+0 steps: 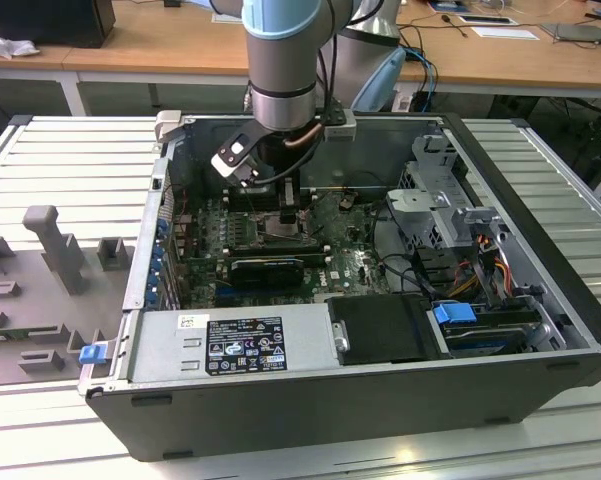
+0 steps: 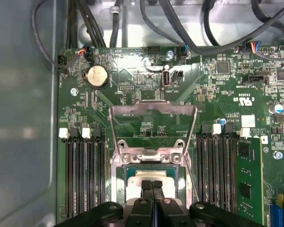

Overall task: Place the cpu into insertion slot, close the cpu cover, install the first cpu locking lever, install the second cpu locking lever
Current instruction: 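Close the cpu cover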

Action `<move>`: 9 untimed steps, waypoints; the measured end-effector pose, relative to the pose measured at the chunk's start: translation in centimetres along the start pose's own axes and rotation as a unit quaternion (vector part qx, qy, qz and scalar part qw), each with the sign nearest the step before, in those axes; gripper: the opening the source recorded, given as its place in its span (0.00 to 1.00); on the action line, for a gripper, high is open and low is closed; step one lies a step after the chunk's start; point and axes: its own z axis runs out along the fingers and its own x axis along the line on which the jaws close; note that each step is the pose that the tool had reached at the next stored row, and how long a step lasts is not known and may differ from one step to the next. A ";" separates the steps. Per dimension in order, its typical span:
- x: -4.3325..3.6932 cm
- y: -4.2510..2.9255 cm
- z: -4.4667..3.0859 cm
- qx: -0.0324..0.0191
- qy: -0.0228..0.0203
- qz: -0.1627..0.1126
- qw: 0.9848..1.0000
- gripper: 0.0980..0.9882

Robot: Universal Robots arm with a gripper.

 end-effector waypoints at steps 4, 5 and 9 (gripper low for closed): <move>0.01 0.03 -0.30 0.000 0.000 0.000 1.000 0.01; 0.01 0.03 -0.36 0.000 0.000 0.000 1.000 0.01; 0.02 0.06 -0.78 0.000 0.000 0.000 1.000 0.01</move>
